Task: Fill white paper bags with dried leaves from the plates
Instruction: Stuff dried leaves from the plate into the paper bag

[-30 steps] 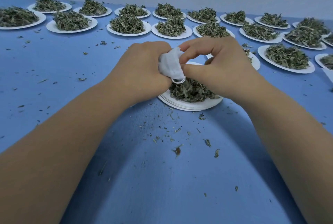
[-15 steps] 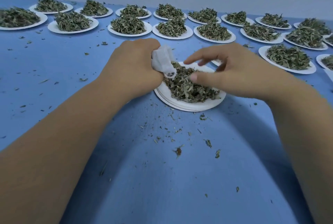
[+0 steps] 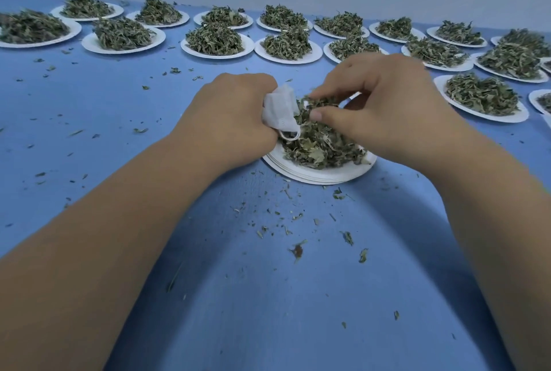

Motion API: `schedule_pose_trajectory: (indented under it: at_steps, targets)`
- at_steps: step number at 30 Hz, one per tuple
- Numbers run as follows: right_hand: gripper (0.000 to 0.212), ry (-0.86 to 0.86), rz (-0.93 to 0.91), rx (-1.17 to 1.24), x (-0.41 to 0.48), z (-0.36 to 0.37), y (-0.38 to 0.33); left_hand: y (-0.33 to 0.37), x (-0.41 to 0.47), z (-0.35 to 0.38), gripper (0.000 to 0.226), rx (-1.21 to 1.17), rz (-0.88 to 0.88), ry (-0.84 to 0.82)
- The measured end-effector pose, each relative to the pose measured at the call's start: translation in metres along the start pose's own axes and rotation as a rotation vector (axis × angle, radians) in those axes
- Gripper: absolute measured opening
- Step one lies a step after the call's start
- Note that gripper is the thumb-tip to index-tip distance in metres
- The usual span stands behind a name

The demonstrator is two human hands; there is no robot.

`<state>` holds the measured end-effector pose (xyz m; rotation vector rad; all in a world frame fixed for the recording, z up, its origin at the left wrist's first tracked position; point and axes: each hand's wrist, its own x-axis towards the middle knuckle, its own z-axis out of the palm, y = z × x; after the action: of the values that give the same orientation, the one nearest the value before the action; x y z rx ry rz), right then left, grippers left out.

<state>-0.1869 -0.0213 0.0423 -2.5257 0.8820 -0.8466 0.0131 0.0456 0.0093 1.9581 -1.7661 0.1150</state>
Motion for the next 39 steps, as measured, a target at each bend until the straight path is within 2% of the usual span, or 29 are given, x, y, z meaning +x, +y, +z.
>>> schedule_pose_trajectory:
  at_steps: [4,8,11,13,15,19,23,26,29,32,34,37,39]
  targets:
    - [0.02,-0.008,-0.026,0.098,-0.002,0.015,-0.014,0.007,-0.003,0.003,0.027,-0.031,0.06,-0.012]
    - [0.009,0.049,0.009,0.171,-0.001,0.02,-0.018,0.011,-0.004,0.004,0.018,-0.041,0.078,-0.012]
    - [0.015,-0.089,0.012,0.285,-0.004,0.013,-0.016,0.006,-0.003,0.003,0.019,-0.073,0.054,0.018]
    - [0.026,-0.192,-0.004,0.305,-0.006,0.007,-0.013,0.003,-0.002,0.001,0.021,-0.108,0.022,0.03]
    - [0.034,-0.211,-0.017,0.289,-0.005,0.007,-0.013,0.005,-0.003,0.0,0.022,-0.156,0.013,0.016]
    - [0.033,-0.027,-0.042,0.234,-0.003,0.015,-0.017,0.016,-0.007,0.0,0.016,-0.201,0.04,-0.014]
    - [0.012,0.126,-0.039,0.168,0.0,0.023,-0.02,0.018,-0.01,-0.003,0.019,-0.226,0.054,-0.028]
    - [0.02,0.162,-0.008,0.039,0.004,0.028,-0.02,0.02,-0.011,-0.003,0.014,-0.195,0.085,-0.03]
    - [0.015,0.086,0.006,0.116,0.005,0.025,-0.015,0.015,-0.009,-0.005,0.013,-0.181,0.071,0.001]
    - [0.01,0.015,0.029,0.238,0.002,0.015,-0.004,-0.003,-0.003,-0.009,0.021,-0.103,-0.021,0.07]
    - [0.018,-0.127,0.043,0.119,0.001,0.007,0.008,-0.014,0.001,-0.009,0.02,-0.034,-0.074,0.063]
    - [0.046,-0.437,0.058,-0.092,-0.001,0.002,0.016,-0.019,0.004,-0.007,0.028,0.031,-0.082,-0.021]
    - [0.047,-0.448,0.044,-0.135,-0.001,0.005,0.017,-0.018,0.004,-0.006,0.031,0.034,-0.072,-0.049]
